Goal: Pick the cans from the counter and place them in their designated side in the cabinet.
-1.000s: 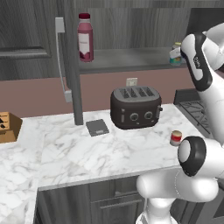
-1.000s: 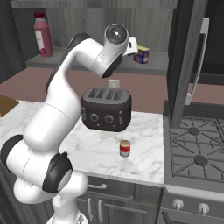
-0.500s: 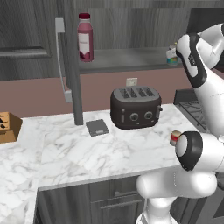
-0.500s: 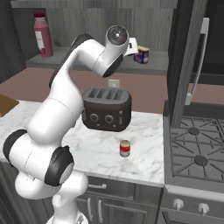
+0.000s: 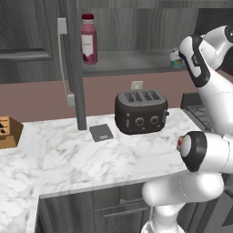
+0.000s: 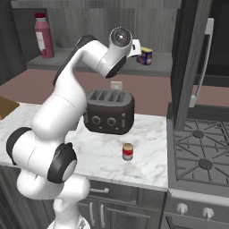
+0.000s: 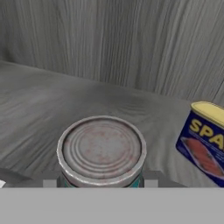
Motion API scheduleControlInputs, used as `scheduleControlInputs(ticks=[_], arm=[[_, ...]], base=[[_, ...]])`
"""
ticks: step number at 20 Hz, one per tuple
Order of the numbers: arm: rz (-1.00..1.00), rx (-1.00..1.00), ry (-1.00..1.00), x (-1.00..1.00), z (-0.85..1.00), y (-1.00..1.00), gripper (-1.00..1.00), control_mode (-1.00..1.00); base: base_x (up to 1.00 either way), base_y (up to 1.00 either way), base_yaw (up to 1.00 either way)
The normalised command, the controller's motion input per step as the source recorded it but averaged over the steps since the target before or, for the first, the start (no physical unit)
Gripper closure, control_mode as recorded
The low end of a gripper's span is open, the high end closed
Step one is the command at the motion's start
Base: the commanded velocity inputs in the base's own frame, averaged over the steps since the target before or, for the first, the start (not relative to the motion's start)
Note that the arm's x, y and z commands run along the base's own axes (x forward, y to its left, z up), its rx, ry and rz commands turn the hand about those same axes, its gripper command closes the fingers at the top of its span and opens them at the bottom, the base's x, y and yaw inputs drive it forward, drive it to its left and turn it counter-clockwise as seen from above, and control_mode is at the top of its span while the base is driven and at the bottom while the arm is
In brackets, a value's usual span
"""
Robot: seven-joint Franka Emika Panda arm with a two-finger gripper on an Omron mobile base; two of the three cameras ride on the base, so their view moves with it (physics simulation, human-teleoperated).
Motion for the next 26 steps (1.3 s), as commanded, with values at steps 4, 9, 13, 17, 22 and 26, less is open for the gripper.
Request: scheduleControlInputs(ticks=[4, 9, 13, 17, 22, 26], arm=[[0.0, 0.0, 0.0, 0.19, -0.05, 0.0, 1.0, -1.0], [0.0, 0.0, 0.0, 0.19, -0.03, -0.04, 1.0, -1.0], [0.0, 0.0, 0.0, 0.2, -0.03, -0.07, 1.0, -1.0], [0.0, 0.0, 0.01, 0.23, -0.03, -0.04, 1.0, -1.0], [0.0, 0.0, 0.01, 0.21, -0.05, -0.05, 1.0, -1.0], [0.0, 0.0, 0.01, 0.2, -0.08, -0.09, 1.0, -1.0]], base=[[0.0, 0.0, 0.0], [0.0, 0.0, 0.0], [0.0, 0.0, 0.0], [0.0, 0.0, 0.0], [0.0, 0.0, 0.0], [0.0, 0.0, 0.0]])
